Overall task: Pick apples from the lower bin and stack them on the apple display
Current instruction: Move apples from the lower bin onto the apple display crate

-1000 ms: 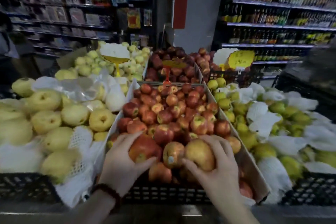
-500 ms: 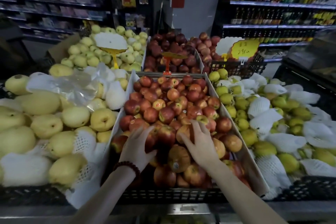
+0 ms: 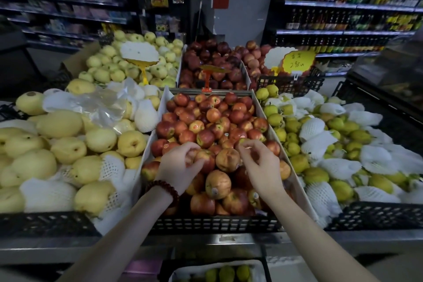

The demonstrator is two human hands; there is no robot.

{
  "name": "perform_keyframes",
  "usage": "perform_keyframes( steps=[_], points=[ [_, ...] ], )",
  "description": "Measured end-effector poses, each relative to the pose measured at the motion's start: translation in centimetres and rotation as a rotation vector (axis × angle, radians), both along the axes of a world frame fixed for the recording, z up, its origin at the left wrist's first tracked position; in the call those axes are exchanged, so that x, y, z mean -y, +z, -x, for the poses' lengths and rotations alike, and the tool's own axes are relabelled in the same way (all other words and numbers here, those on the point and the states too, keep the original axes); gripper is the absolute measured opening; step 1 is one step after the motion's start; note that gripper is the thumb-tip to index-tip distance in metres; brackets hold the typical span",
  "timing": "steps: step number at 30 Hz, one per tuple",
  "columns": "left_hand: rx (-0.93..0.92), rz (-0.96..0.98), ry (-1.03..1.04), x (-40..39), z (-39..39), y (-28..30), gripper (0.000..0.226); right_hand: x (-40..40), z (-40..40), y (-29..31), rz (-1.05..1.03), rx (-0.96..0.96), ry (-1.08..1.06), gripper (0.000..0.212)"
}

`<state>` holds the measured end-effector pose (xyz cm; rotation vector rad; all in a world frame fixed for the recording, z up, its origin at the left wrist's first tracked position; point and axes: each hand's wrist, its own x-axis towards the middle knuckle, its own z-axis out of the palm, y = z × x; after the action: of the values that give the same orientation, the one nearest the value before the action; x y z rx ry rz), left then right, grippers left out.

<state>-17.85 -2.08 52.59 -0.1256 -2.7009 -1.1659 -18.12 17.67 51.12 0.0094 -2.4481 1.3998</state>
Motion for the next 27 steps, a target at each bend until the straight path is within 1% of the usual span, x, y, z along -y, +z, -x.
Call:
perform_keyframes(
  steps=[1, 2, 5, 7, 10, 13, 15, 18, 22, 24, 27],
  points=[
    [0.035, -0.041, -0.010, -0.5, -0.6, 0.5, 0.018, -0.1, -0.5, 0.0, 0.063, 0.028, 0.003, 0.014],
    [0.080, -0.078, -0.029, -1.2, -1.1, 0.8, 0.017, -0.3, -1.0, -0.2, 0.142, 0.061, 0.005, 0.018],
    [0.195, -0.217, -0.092, -3.4, -2.9, 0.9, 0.031, -0.9, -2.4, -1.2, 0.356, 0.143, 0.016, 0.027],
    [0.199, -0.263, -0.108, -4.8, -4.2, 0.1, 0.031, -1.6, -3.6, -2.3, 0.399, 0.125, 0.022, 0.027],
    [0.213, -0.270, -0.153, -6.6, -6.8, -2.5, 0.032, -2.8, -6.0, -5.1, 0.387, 0.080, 0.040, 0.029],
    [0.272, -0.264, -0.243, -7.9, -9.5, -7.2, 0.034, -3.7, -9.2, -8.6, 0.369, 0.043, 0.095, 0.034],
    [0.277, -0.204, -0.285, -8.4, -10.8, -11.1, 0.040, -3.8, -11.0, -11.3, 0.404, 0.003, 0.136, 0.029],
    [0.274, -0.189, -0.292, -8.8, -12.6, -17.6, 0.045, -4.1, -13.2, -16.4, 0.456, -0.009, 0.165, 0.028],
    [0.296, -0.206, -0.271, -8.8, -14.3, -26.5, 0.033, -4.5, -15.0, -24.6, 0.524, 0.032, 0.168, 0.023],
    [0.298, -0.246, -0.257, -8.8, -14.9, -30.9, 0.031, -4.7, -15.4, -28.5, 0.549, 0.027, 0.150, 0.024],
    [0.312, -0.267, -0.259, -8.8, -16.0, -36.9, 0.030, -5.1, -16.5, -34.2, 0.531, 0.012, 0.150, 0.025]
  ],
)
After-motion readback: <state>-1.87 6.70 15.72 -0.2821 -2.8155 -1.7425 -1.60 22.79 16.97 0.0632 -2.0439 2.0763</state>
